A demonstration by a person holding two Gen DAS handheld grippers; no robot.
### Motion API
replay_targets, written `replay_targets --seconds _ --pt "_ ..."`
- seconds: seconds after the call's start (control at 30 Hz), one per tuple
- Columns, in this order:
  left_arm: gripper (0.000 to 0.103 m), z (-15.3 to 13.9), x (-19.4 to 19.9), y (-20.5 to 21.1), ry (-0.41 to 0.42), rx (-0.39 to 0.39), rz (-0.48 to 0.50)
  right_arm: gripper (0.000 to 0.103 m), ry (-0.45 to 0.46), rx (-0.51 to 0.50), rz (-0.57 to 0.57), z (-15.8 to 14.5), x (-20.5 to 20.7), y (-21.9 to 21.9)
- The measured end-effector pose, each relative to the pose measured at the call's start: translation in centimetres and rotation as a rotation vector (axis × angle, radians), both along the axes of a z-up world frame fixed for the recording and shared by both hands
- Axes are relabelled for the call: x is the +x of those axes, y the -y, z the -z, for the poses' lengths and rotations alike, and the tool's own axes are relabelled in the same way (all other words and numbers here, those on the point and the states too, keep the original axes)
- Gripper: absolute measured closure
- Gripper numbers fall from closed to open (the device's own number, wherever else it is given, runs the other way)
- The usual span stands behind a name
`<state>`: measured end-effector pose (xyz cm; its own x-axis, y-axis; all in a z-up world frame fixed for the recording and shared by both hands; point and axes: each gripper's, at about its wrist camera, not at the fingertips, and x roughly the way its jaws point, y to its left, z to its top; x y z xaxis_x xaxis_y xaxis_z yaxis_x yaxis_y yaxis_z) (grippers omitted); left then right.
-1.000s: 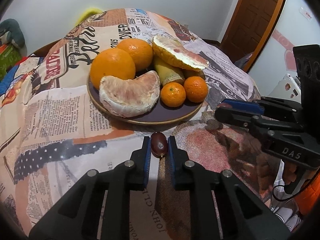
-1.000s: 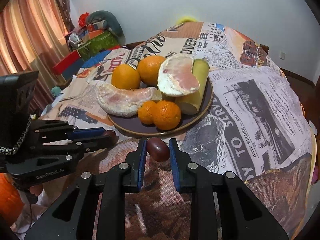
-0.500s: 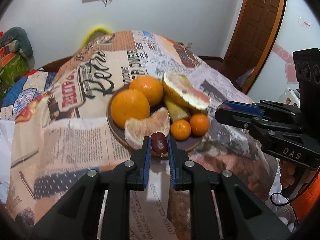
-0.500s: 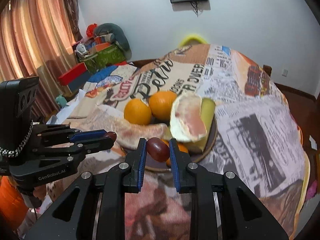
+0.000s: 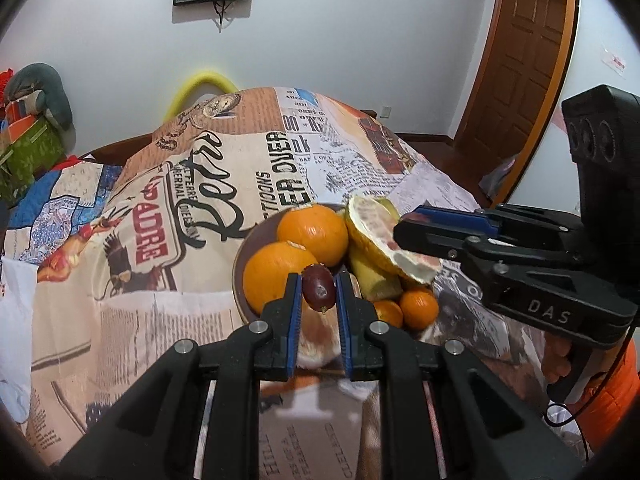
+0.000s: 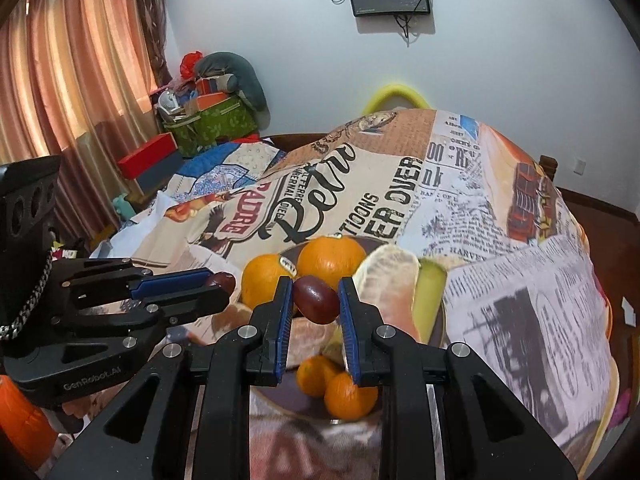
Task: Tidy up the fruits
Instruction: 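Place the red dates on the grey plate and open both tools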
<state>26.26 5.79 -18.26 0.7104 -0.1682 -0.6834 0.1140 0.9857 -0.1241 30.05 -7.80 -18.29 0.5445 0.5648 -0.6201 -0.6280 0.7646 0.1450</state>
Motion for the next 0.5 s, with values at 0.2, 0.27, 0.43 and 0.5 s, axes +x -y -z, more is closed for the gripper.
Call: replay_targets --seconds 0.2,0.27,0.43,0.5 --pt "0.087 -0.2 1.6 -0.5 0.015 -0.010 -0.002 0.082 -0.001 -0.010 -0.018 0.3 1.1 -0.8" --pt "0.087 -0.1 2.0 -0.5 0.016 -0.012 -0.001 0.082 -0.004 -0.013 -0.019 0.5 1.3 -1.0" --pt "0.087 0.5 2.9 -0.6 0.002 -0.020 0.001 0.082 -0.018 -0.023 -0.012 0.8 1.9 -1.1" --pt "0.087 0.7 3.2 -0.5 -0.004 -0.023 0.003 0.081 -0.029 -0.019 -0.008 0.9 2.2 -1.0"
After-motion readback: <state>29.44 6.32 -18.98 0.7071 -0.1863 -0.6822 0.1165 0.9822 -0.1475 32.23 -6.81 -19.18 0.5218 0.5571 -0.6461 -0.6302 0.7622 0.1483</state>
